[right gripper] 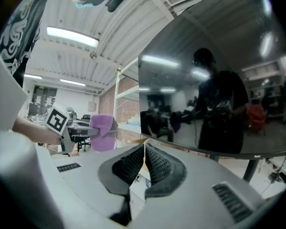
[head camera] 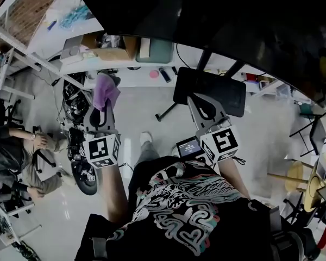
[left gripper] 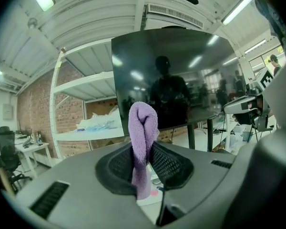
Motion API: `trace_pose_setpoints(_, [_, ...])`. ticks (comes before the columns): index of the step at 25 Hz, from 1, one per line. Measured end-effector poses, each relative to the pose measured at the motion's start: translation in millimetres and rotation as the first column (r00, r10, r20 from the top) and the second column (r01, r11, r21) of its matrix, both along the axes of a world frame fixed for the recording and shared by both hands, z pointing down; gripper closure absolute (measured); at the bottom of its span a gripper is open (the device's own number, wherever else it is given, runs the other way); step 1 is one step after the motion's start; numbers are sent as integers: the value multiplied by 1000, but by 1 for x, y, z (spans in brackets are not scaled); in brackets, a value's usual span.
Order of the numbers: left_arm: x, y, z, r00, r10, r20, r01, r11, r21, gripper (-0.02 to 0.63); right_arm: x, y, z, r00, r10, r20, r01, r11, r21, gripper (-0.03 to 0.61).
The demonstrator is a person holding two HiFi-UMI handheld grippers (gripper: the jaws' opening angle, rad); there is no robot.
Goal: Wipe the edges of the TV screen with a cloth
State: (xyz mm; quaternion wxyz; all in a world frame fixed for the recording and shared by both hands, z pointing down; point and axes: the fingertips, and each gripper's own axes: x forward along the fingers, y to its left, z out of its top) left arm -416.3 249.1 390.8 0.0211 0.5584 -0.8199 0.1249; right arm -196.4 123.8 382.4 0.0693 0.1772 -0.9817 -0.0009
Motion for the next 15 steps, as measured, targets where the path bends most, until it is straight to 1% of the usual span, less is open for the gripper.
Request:
trace_pose_setpoints(4, [-10,-12,7,1000,-2,-21,2,1000,0,528,-18,-9,6,1000,-18,-9,17,1000,-9,545])
trace_pose_setpoints(8, [-28,-26,13,1000,18,-26,-18,1000,-11,528,-44,-13,10,999,-42,-20,42,999,-15,545])
trace_pose_setpoints(11, [-50,-35,21,998,37,-41,-38,999,-22,528,-69,-17,9,999,-42,-27,42,999,-8,545])
trace_pose_setpoints(15, [-93,-53,31,997,50,-66,-52,998,-30,528,-112,-24,8,997,-70,-31,70,998,3,545])
